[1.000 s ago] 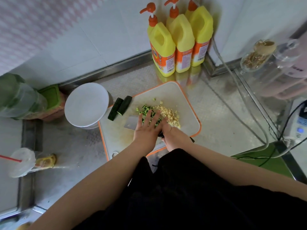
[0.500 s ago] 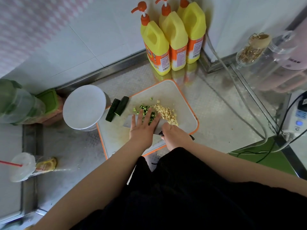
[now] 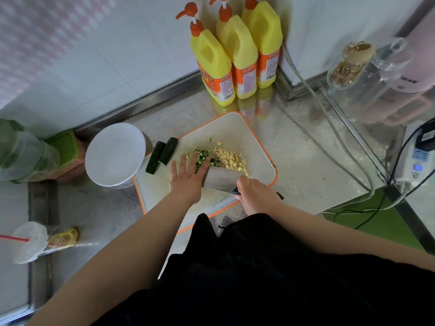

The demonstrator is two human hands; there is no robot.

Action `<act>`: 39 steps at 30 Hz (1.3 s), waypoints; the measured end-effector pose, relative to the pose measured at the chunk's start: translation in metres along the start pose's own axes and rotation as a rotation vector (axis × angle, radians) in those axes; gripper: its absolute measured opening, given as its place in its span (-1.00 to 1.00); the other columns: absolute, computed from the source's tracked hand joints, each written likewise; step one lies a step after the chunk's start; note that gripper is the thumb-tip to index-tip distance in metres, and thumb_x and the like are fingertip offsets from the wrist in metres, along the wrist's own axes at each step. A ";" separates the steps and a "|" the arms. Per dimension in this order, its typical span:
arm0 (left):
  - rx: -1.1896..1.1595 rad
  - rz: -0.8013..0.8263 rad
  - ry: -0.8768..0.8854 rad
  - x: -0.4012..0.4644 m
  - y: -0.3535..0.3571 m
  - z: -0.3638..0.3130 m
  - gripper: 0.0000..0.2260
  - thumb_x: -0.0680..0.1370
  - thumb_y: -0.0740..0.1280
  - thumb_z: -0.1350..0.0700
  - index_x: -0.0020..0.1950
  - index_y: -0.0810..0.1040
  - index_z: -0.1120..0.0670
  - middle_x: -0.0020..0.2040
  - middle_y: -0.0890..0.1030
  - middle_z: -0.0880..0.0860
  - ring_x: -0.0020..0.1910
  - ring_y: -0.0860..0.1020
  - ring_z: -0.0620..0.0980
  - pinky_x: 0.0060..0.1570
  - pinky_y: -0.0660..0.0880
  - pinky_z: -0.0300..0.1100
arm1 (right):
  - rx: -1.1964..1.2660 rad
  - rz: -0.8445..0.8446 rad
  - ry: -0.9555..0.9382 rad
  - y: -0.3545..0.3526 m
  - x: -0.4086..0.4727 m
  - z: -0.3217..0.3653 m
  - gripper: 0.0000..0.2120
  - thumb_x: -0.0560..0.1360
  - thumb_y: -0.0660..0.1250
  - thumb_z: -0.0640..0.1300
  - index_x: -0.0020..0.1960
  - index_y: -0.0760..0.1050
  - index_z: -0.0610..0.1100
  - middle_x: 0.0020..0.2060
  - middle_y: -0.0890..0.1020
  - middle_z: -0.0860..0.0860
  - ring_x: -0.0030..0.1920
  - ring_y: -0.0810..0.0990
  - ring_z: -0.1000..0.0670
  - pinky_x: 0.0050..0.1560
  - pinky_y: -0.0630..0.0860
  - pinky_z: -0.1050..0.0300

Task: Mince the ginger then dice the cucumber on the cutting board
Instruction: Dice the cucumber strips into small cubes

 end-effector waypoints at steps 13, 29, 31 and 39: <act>-0.002 0.009 -0.014 0.009 0.002 0.011 -0.16 0.52 0.15 0.29 0.55 -0.37 -0.11 0.56 -0.38 0.01 0.53 -0.35 0.17 0.46 -0.29 0.22 | 0.123 -0.080 0.024 -0.002 -0.027 -0.036 -0.84 0.53 0.31 -0.18 -0.05 0.35 -0.23 -0.25 0.44 -0.05 -0.29 0.40 -0.07 -0.30 0.24 0.09; -0.584 -0.361 -0.116 -0.010 -0.040 0.033 -0.62 0.64 0.07 0.28 0.38 0.47 0.05 0.24 0.58 0.07 0.34 0.41 0.13 0.43 0.15 -0.10 | 0.220 -0.195 0.072 -0.007 -0.036 -0.054 -0.80 0.50 0.36 -0.22 0.03 0.39 -0.28 -0.20 0.57 -0.14 -0.25 0.55 -0.22 -0.32 0.31 0.10; -0.647 -0.369 -0.153 -0.013 -0.036 0.038 -0.53 0.60 0.06 0.35 0.45 0.42 0.02 0.23 0.59 0.06 0.34 0.40 0.17 0.44 0.21 -0.06 | 0.228 -0.207 0.057 -0.011 -0.034 -0.050 -0.77 0.52 0.33 -0.19 0.11 0.39 -0.27 -0.15 0.60 -0.15 -0.21 0.59 -0.24 -0.31 0.37 0.08; -0.788 -0.404 -0.213 -0.016 -0.020 0.058 -0.43 0.53 0.17 0.33 0.50 0.30 -0.06 0.54 0.19 0.00 0.50 0.14 0.08 0.47 0.14 0.03 | 0.537 -0.130 0.191 -0.024 -0.011 -0.034 -0.74 0.62 0.16 -0.01 0.24 0.31 -0.11 -0.27 0.54 0.07 -0.30 0.54 0.05 -0.22 0.44 0.05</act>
Point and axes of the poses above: each hand's wrist, its own x-axis towards the middle knuckle, its own y-axis out of the palm, z = x × y, the point moved 10 cm from there along x, towards the middle knuckle
